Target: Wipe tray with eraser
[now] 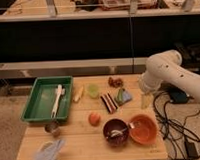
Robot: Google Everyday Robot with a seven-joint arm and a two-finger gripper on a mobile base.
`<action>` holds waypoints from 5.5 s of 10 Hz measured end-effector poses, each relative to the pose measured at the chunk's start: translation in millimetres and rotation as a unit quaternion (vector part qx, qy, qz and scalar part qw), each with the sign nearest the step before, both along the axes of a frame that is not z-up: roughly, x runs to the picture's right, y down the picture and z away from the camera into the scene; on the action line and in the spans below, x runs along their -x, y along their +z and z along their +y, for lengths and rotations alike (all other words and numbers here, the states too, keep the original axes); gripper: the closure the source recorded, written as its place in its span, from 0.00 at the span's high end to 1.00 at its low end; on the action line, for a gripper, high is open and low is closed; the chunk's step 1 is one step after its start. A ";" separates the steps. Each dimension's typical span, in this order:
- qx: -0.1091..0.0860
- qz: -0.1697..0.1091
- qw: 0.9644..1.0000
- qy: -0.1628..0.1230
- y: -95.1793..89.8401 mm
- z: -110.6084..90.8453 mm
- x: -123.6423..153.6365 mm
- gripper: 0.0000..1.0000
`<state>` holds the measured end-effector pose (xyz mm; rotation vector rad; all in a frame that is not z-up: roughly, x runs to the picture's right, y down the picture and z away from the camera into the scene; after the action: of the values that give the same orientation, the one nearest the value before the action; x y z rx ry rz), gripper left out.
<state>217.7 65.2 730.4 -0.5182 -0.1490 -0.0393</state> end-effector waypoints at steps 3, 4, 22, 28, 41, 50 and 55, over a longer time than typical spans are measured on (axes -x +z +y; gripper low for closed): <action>0.000 0.000 1.000 0.000 -0.1 0.0 -0.2 0.80; 0.000 0.000 1.000 0.000 -0.1 0.1 -0.3 0.80; 0.000 0.000 1.000 0.000 -0.1 0.1 -0.3 0.80; 0.001 -0.007 1.000 -0.001 -1.3 -0.4 0.9 0.80; 0.045 -0.081 0.995 -0.041 17.0 30.6 209.5 0.80; 0.045 0.049 0.998 0.008 139.1 31.7 115.9 0.80; 0.047 0.070 0.996 0.036 155.3 33.5 125.5 0.80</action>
<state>92.3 98.7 885.8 -0.6069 -0.0333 0.0747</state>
